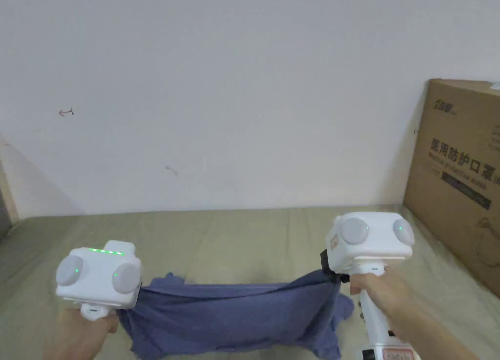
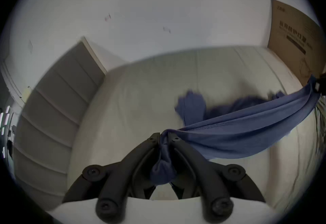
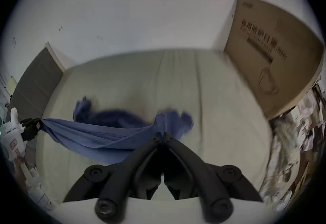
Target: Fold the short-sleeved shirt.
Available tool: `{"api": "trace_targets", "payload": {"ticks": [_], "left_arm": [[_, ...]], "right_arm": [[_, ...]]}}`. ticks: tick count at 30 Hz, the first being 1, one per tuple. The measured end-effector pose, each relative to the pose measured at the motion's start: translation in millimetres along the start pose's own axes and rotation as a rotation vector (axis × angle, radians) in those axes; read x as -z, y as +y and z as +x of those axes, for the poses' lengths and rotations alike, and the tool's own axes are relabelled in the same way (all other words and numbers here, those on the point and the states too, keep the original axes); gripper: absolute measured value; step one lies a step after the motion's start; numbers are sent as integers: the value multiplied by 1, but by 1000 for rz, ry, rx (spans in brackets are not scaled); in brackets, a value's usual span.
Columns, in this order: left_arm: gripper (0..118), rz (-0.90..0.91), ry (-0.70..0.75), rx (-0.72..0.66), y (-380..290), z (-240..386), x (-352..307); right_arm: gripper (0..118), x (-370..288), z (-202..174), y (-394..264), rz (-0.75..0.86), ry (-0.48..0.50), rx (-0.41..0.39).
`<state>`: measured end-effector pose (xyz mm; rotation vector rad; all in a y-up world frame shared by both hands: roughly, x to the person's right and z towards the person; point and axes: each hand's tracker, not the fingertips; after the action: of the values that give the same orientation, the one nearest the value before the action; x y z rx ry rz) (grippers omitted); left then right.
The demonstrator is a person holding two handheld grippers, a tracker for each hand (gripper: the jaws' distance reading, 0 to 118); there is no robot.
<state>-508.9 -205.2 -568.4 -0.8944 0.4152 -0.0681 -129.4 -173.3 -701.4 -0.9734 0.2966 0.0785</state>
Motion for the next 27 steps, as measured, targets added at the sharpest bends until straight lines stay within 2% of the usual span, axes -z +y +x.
{"api": "trace_targets", "payload": {"ticks": [2, 4, 6, 11, 13, 16, 17, 21, 25, 27], "left_arm": [[6, 3, -14, 5, -41, -1, -8], [6, 28, -41, 26, -79, -7, -26], [6, 21, -39, 21, -118, -12, -51], [6, -14, -73, -11, -218, -21, -103], [6, -42, -99, -10, -260, -24, -127], [6, -63, -78, 68, -312, -22, -158], [6, -62, -67, 57, -327, -23, -169], [6, -90, -81, 18, -377, -29, -204], [6, -109, -79, 15, -401, -33, -219], [6, -107, -87, 4, -404, -31, -221]], "right_arm": [[1, 7, 5, -40, -20, 9, 13], [1, -1, 7, -95, -37, 24, -52], [1, -8, 10, -140, -87, 34, -83], [1, -54, 17, -250, -100, 63, -16], [1, -78, 15, -294, -100, 65, -42], [1, -105, 11, -344, -114, 52, -89], [1, -111, 11, -357, -119, 52, -79], [1, -140, 13, -410, -160, 83, 56], [1, -148, 16, -442, -174, 91, 44], [1, -148, 19, -447, -166, 97, 95]]}}
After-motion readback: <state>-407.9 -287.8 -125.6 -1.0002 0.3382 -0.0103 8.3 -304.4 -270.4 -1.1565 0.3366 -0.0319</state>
